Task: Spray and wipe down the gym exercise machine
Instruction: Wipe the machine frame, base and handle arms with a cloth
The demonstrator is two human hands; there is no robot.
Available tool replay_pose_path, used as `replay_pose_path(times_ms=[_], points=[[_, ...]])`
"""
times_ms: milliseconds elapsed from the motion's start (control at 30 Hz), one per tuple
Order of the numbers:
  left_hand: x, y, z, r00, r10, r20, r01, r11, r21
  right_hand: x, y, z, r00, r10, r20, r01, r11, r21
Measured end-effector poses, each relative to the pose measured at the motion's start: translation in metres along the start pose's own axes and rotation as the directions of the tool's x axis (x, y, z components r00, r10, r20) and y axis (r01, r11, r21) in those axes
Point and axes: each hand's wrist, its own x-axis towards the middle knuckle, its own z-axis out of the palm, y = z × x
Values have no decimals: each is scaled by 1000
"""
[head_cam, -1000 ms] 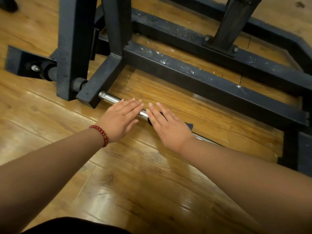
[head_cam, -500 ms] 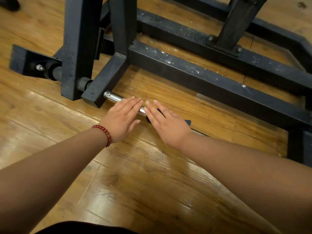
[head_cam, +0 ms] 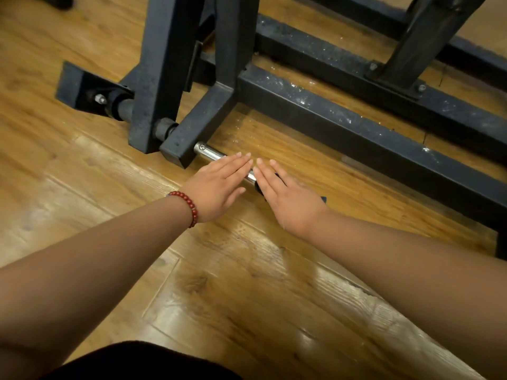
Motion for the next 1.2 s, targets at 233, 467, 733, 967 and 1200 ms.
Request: replay_pose_path(times_ms=[233, 467, 733, 967, 1200], points=[[-16, -11, -1, 996, -29, -80, 33, 998, 55, 2, 8, 4, 999, -48, -3, 48, 998, 49], [-21, -44, -10, 959, -217, -181, 239, 964, 113, 9, -1, -5, 998, -42, 45, 43, 999, -14], [-29, -61, -7, 931, -305, -198, 315, 949, 20, 38, -4, -11, 996, -88, 7, 87, 993, 74], [-31, -64, -11, 943, -290, -161, 297, 954, 24, 44, -18, -16, 998, -34, 52, 36, 998, -45], [-37, -78, -34, 973, -217, 81, 215, 976, 35, 93, -41, -48, 997, -10, 76, 11, 1000, -19]])
